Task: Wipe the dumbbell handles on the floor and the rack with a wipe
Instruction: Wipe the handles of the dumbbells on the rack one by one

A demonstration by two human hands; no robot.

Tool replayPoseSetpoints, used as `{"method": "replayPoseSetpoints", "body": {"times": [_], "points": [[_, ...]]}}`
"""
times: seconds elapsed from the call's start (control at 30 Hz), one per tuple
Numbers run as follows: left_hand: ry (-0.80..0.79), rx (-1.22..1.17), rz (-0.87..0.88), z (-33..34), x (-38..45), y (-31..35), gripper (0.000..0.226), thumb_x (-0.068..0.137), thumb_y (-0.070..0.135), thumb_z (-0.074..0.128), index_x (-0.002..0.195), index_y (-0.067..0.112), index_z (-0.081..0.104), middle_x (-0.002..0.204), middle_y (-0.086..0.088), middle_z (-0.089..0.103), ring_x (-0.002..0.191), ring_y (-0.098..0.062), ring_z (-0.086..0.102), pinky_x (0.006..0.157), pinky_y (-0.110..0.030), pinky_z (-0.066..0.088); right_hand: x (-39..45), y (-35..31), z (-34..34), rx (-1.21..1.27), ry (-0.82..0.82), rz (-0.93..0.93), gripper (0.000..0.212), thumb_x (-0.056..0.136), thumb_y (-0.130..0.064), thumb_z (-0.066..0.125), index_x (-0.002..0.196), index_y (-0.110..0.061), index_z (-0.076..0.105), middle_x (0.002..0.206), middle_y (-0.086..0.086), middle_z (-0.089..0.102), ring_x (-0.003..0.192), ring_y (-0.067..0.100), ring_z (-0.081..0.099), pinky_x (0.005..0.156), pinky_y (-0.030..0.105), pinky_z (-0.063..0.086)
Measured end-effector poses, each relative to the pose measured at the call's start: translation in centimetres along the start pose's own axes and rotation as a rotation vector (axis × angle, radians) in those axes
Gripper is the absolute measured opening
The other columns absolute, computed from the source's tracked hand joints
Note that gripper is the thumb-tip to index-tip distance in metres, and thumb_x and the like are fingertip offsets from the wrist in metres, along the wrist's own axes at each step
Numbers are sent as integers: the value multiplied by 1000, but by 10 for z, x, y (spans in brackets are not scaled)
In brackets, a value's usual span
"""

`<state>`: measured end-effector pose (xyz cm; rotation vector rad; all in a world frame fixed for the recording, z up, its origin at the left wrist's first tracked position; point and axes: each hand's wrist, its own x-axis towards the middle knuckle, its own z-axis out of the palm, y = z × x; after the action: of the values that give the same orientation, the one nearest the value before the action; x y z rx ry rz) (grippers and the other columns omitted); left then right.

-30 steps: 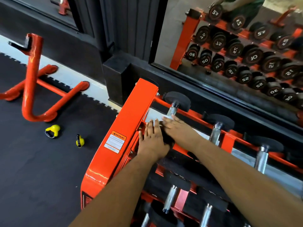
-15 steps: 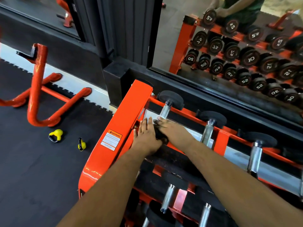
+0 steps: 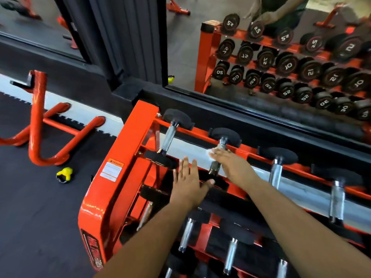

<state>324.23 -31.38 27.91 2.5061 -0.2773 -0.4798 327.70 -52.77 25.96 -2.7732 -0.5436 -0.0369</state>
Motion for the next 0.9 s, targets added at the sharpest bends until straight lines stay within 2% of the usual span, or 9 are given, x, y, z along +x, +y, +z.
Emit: {"method": "replayPoseSetpoints", "body": {"times": [0.1,0.2,0.33,0.43,0.53,0.63,0.73,0.83,0.9], "points": [[-61,-29,-23,23,1,22,101,95,69,46,162,12,-3,170,-10,-13,156,-22,-16,125,-46,-7,-12,5,-2,-185,-174,-193,59,94,-7,41,151,-19,45,159,3,40,151,24,27,119,47,31],[-74,-67,-73,33,7,32,103,95,65,51,162,9,-4,170,-11,-13,157,-24,-12,125,-44,-5,-7,15,-15,-336,-215,-310,65,93,-17,21,155,-24,38,163,-4,32,153,20,23,123,51,22],[-68,-79,-109,35,15,34,102,97,59,54,161,8,-8,170,-12,-13,157,-26,-10,126,-43,-2,1,24,-22,-388,-136,-76,83,87,1,44,162,-24,15,169,1,8,156,21,1,125,45,9],[-94,-80,-136,35,19,33,105,96,57,56,161,8,-10,170,-11,-13,157,-25,-10,126,-45,-2,-19,13,-5,-327,-151,-180,71,91,-6,35,159,-25,26,167,0,19,153,18,5,123,47,20],[-111,-53,-151,35,20,35,105,95,57,56,160,10,-11,170,-10,-13,157,-24,-10,126,-48,-3,-32,18,-7,-292,-252,-322,64,96,-14,37,158,-28,29,165,-4,26,153,14,14,123,44,21],[-128,-19,-168,34,20,38,106,96,59,54,160,10,-14,169,-10,-15,157,-24,-11,127,-49,-4,-14,26,-15,-338,-181,-165,74,88,-8,21,160,-26,22,168,-1,15,155,19,10,124,48,18],[-155,6,-178,31,21,38,105,96,60,53,160,11,-16,169,-10,-17,157,-24,-12,126,-50,-4,-5,7,-13,-273,-128,39,80,90,0,39,162,-23,11,170,1,4,156,20,-3,126,45,9],[-167,8,-168,31,21,37,99,98,49,51,160,10,-14,169,-10,-17,157,-26,-11,126,-52,-6,-27,-4,1,-243,-191,-137,73,93,-10,55,159,-22,26,167,1,21,154,18,13,124,43,14],[-168,11,-170,32,21,38,98,98,50,49,160,11,-14,169,-9,-18,157,-26,-11,126,-51,-6,-29,3,3,-302,-175,-221,67,93,-17,55,156,-23,33,162,0,33,152,18,26,123,45,23]]}}
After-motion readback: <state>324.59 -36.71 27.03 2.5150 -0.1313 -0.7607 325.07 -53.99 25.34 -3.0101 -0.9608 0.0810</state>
